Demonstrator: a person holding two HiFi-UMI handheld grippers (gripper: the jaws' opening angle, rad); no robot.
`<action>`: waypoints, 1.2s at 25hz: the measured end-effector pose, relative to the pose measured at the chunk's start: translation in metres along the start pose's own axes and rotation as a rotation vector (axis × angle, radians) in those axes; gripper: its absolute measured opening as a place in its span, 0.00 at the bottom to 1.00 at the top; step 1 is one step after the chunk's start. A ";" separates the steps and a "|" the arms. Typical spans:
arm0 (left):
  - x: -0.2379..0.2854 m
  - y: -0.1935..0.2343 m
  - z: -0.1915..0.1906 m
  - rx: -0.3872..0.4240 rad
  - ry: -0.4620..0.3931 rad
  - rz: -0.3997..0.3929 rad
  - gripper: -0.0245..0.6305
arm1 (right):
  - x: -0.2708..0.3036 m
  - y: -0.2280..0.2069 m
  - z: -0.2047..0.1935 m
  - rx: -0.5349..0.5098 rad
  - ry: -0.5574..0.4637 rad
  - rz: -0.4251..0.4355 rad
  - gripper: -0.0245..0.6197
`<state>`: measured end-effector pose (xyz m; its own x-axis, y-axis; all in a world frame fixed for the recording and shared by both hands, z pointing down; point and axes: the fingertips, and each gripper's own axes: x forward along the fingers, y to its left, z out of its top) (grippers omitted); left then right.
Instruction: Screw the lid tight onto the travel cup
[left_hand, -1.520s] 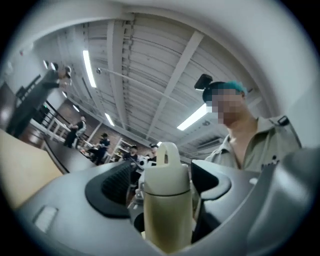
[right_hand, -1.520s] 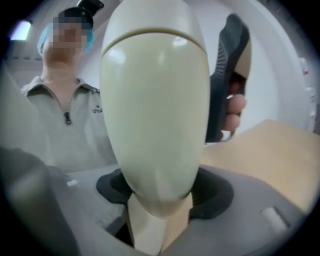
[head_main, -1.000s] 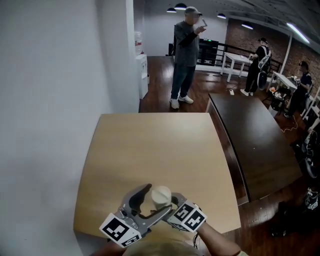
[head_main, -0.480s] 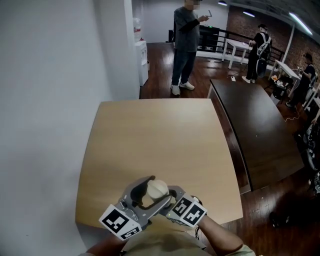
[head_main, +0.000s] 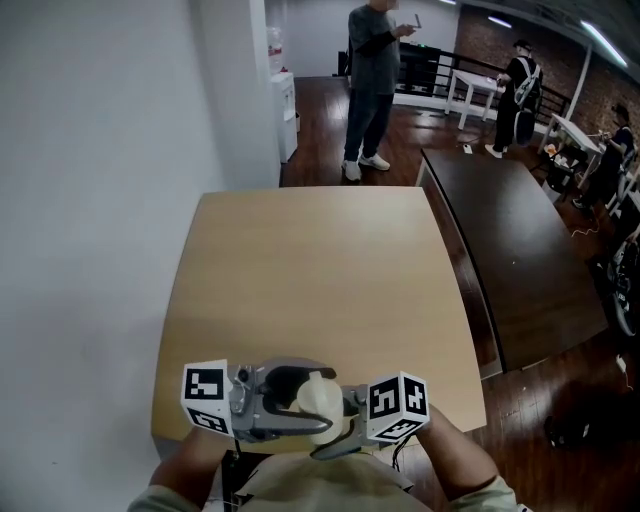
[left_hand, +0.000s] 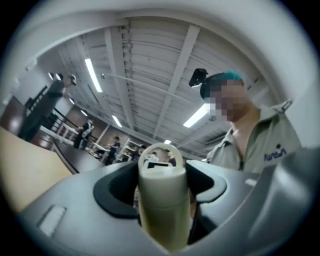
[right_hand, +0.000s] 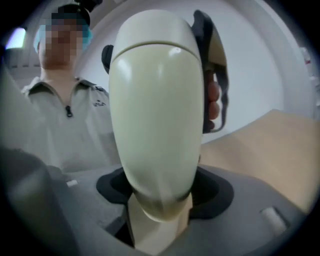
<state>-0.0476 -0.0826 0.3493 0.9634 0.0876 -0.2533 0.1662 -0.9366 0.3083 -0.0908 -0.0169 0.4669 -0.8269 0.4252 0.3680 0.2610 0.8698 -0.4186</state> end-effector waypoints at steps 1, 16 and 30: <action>0.001 -0.004 0.000 -0.038 -0.002 -0.071 0.50 | 0.002 0.011 0.001 0.002 -0.006 0.070 0.51; 0.009 -0.044 0.007 -0.290 -0.050 -0.611 0.50 | 0.010 0.078 0.014 -0.030 -0.014 0.435 0.51; -0.008 0.005 0.021 -0.095 -0.112 -0.175 0.62 | -0.002 -0.001 0.021 -0.040 -0.033 -0.045 0.51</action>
<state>-0.0591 -0.0953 0.3340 0.8896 0.2032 -0.4090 0.3533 -0.8737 0.3344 -0.1004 -0.0239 0.4492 -0.8541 0.3779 0.3574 0.2429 0.8973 -0.3685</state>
